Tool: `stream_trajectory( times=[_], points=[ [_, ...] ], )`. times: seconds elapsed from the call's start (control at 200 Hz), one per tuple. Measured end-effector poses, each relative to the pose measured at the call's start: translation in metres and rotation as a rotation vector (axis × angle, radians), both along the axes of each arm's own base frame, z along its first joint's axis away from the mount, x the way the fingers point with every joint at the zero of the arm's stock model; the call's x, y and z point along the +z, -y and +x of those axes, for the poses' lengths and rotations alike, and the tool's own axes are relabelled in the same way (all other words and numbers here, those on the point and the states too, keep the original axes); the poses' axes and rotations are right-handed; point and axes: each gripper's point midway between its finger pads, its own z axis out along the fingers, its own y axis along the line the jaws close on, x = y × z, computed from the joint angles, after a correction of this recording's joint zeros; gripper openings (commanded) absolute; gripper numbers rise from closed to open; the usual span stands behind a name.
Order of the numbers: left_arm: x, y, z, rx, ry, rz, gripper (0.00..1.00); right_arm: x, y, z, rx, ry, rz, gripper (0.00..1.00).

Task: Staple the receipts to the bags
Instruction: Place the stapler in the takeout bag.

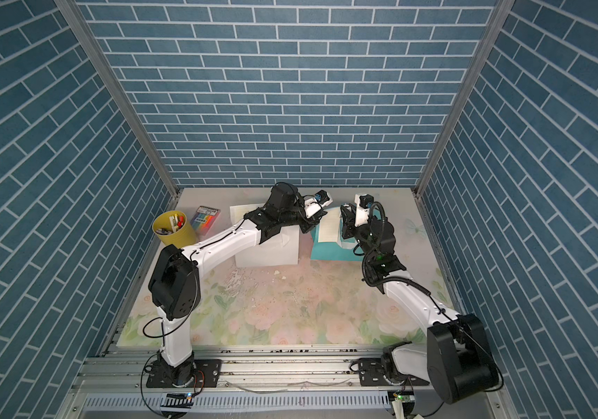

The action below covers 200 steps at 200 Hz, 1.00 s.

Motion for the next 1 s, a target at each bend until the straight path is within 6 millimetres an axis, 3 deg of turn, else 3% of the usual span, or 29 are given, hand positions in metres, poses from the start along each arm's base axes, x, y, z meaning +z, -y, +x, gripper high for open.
stream_trajectory(
  times=[0.275, 0.585, 1.0],
  points=[
    [0.0, 0.001, -0.002, -0.011, 0.006, 0.002, 0.0, 0.037, -0.01, 0.009, 0.037, 0.104, 0.032, 0.0],
    [0.0, 0.001, -0.002, -0.018, 0.015, 0.006, 0.0, 0.014, -0.015, 0.019, 0.036, 0.034, 0.012, 0.0],
    [-0.001, 0.001, -0.002, -0.015, 0.015, 0.008, 0.0, 0.002, -0.023, 0.021, 0.048, 0.008, 0.003, 0.0]
  ],
)
